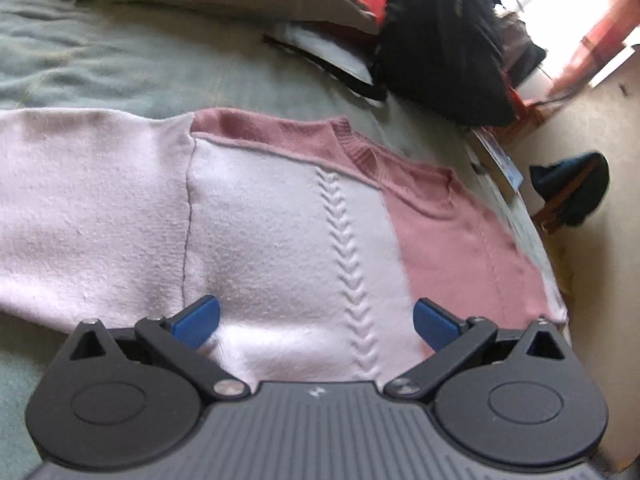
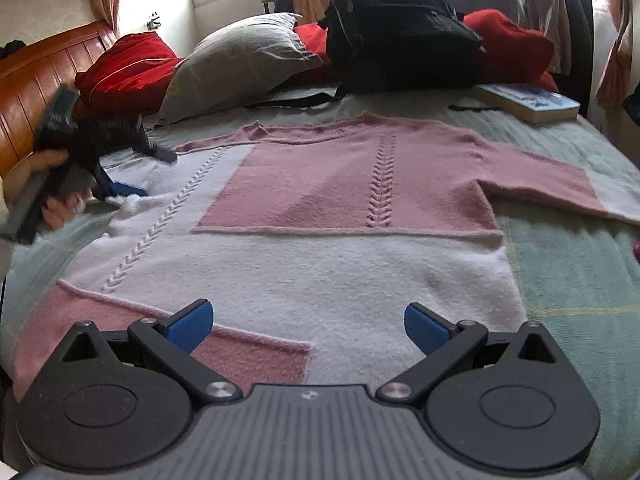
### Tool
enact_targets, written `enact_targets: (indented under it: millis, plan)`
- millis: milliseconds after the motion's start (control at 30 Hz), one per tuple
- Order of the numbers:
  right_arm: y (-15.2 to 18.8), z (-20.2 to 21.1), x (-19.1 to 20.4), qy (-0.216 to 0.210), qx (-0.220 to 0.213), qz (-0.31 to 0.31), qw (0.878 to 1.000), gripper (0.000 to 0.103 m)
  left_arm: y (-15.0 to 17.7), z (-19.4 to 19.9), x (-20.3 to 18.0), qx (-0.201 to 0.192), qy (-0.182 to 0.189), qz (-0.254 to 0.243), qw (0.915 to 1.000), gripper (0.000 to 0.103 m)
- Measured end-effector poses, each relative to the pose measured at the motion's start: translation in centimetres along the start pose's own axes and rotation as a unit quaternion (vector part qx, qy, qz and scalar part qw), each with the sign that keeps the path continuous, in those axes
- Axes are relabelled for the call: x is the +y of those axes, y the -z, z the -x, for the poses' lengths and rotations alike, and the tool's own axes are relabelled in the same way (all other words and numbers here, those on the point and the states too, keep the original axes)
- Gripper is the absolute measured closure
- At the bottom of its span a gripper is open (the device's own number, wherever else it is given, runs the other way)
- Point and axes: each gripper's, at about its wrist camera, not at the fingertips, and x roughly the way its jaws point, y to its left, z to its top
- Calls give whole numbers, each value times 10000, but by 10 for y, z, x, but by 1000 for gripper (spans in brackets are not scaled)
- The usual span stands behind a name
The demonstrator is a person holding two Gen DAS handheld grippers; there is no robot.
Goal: Fold clothes
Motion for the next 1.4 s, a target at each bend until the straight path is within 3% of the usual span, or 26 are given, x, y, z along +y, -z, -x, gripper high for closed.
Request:
enact_targets:
  millis: [167, 267, 400, 533, 733, 900, 1033, 1167, 1233, 1333, 1400]
  plan:
    - [4, 13, 2, 186, -11, -6, 9998, 0, 10, 24, -20, -304, -66, -233, 9992, 1]
    - [4, 15, 5, 237, -25, -33, 9997, 0, 22, 26, -32, -247, 126, -479, 9985, 1]
    - [4, 24, 18, 215, -91, 129, 9996, 0, 39, 12, -21, 56, -155, -357, 9992, 1]
    - [6, 36, 24, 252, -200, 270, 9991, 0, 46, 32, -21, 52, -113, -256, 9996, 1]
    - [9, 37, 23, 365, -122, 138, 9992, 0, 25, 86, -16, -422, -1101, -1023, 9877, 1]
    - [9, 31, 30, 376, -50, 112, 9992, 0, -26, 126, 58, -931, -1402, -107, 9857, 1]
    - [4, 19, 41, 399, 51, 256, 9989, 0, -49, 120, 110, -884, -1188, 694, 9865, 1]
    - [-3, 9, 50, 388, 119, 425, 9983, 0, -46, 102, 137, -823, -947, 1068, 9863, 1]
    - [-7, 5, 55, 388, 122, 498, 9979, 0, -36, 90, 143, -675, -1033, 1046, 9868, 1]
    - [-11, -1, 59, 409, 148, 589, 9973, 0, -16, 93, 132, -860, -1168, 721, 9868, 1]
    - [-14, -6, 59, 426, 174, 607, 9971, 0, -10, 97, 124, -772, -1227, 591, 9877, 1]
